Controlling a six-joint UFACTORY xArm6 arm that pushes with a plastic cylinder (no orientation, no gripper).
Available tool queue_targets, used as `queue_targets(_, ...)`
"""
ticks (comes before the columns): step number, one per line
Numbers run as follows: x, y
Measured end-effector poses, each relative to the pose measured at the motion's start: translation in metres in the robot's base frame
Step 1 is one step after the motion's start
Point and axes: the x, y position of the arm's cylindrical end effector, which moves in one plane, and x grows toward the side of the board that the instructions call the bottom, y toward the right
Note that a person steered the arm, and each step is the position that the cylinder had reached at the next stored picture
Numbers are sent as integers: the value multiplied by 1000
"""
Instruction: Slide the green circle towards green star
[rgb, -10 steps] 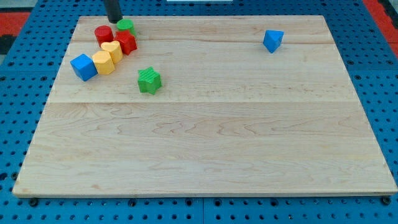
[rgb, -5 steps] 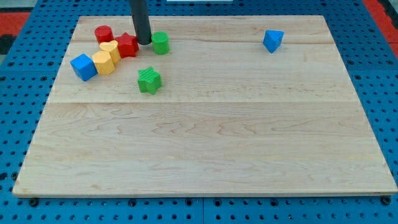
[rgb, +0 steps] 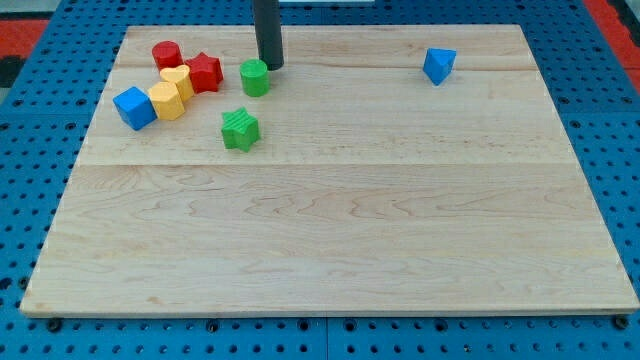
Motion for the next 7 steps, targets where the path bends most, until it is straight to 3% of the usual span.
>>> queue_targets(3,-6,11)
queue_targets(4,12,8)
queue_targets(5,33,-26)
queue_targets(6,18,-28)
queue_targets(7,30,-40)
